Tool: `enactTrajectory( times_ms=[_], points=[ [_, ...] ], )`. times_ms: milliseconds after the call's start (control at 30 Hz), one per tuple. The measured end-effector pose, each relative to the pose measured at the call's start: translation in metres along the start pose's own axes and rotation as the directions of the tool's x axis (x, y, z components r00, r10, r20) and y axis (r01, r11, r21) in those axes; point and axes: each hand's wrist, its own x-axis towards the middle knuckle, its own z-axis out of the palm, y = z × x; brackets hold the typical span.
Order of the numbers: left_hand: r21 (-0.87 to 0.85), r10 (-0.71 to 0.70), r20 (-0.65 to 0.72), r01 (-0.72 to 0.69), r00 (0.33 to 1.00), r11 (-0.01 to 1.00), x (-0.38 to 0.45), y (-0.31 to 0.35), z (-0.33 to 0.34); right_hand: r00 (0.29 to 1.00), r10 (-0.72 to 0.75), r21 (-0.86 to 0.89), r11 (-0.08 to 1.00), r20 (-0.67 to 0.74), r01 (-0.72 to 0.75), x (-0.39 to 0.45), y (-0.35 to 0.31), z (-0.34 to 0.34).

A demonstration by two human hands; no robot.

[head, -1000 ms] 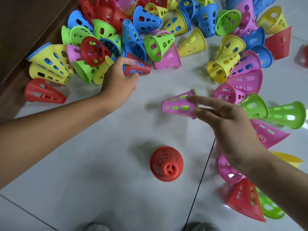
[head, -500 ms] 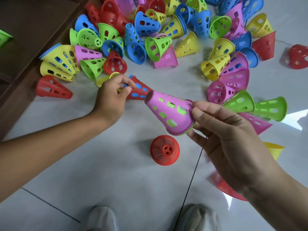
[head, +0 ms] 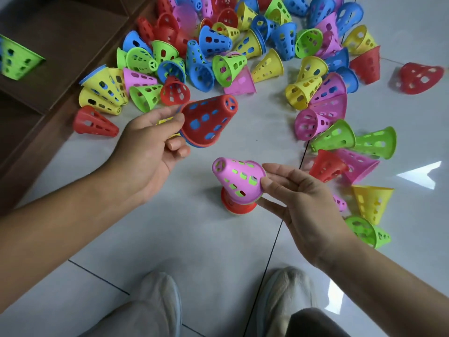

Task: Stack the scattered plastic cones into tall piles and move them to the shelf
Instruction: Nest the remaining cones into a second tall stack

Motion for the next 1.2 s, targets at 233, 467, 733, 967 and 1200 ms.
enactTrajectory(
  times_ms=[233, 467, 733, 967, 1200],
  points=[
    [-0.104, -0.139, 0.151, 0.155, 0.979, 0.982, -0.045, 0.001, 0.017, 0.999, -0.028, -0.044, 0.999, -0.045, 0.026, 0.002, 0.025, -0.009],
    [-0.088, -0.263, 0.180, 0.282, 0.948, 0.955, -0.057, -0.025, 0.014, 0.991, -0.121, -0.196, 0.975, -0.052, 0.109, 0.000, 0.045, -0.013],
    [-0.048, -0.338, 0.127, 0.346, 0.933, 0.937, -0.052, -0.055, 0.010, 0.992, -0.112, -0.322, 0.943, -0.061, 0.087, -0.021, 0.054, -0.035],
    [0.052, -0.320, 0.057, 0.317, 0.946, 0.947, -0.041, -0.072, 0.008, 0.951, -0.304, -0.675, 0.714, -0.057, 0.188, -0.032, 0.050, -0.068],
    [0.214, -0.283, 0.012, 0.274, 0.959, 0.938, -0.028, -0.083, 0.001, 0.833, -0.518, -0.970, 0.021, 0.197, 0.242, -0.021, 0.037, -0.099]
  ],
)
